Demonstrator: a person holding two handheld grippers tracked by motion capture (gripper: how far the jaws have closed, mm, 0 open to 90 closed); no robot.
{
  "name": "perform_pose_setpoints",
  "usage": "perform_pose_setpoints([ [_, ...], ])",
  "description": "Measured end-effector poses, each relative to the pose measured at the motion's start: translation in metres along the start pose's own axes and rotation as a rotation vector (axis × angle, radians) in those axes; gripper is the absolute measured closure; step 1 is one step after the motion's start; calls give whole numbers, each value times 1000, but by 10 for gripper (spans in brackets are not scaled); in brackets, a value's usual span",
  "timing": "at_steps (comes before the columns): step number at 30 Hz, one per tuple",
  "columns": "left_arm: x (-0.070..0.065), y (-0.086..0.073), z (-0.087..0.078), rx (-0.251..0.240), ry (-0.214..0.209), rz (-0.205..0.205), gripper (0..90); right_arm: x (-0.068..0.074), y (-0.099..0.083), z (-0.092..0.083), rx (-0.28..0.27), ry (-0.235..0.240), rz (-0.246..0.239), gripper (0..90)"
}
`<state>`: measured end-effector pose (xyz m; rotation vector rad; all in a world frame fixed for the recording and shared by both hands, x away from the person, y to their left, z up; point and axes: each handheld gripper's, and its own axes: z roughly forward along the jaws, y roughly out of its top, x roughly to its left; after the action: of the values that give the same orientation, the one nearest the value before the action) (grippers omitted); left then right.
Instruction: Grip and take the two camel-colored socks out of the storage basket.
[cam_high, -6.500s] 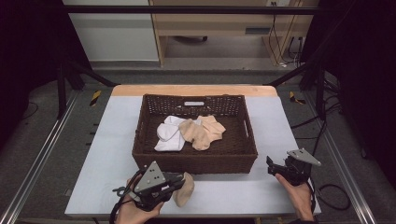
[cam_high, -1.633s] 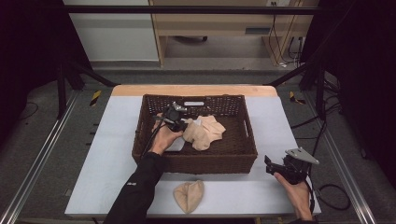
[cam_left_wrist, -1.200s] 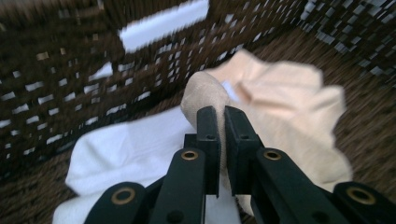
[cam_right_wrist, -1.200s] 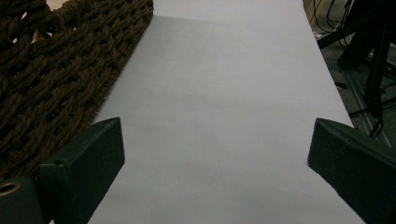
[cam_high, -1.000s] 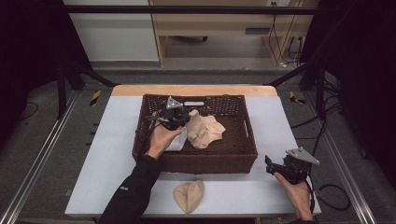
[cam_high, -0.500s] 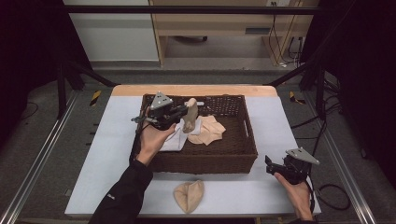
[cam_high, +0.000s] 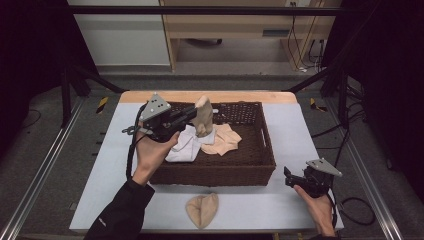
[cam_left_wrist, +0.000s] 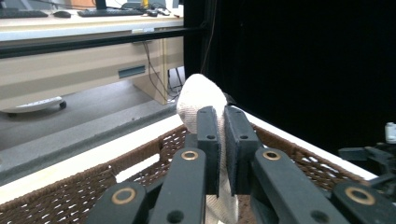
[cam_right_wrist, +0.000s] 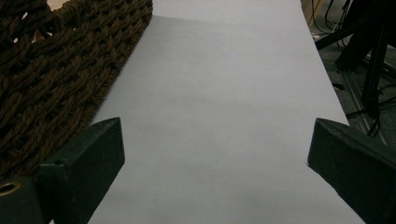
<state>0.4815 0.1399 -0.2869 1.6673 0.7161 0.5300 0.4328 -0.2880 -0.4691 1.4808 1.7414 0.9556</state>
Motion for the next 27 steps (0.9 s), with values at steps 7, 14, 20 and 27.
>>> perform_pose_setpoints([
  [7,-13,7,-25,-41,-42,25,849,0,0,0,2,0,0,41],
  [14,-25,6,-48,-75,-86,37,849,1,0,-1,1,-1,-2,41],
  [20,-35,1,-62,-80,-102,45,849,1,0,-1,1,0,-2,41],
  [27,-46,-5,-74,-71,-125,51,849,1,-1,-1,3,-2,0,41],
])
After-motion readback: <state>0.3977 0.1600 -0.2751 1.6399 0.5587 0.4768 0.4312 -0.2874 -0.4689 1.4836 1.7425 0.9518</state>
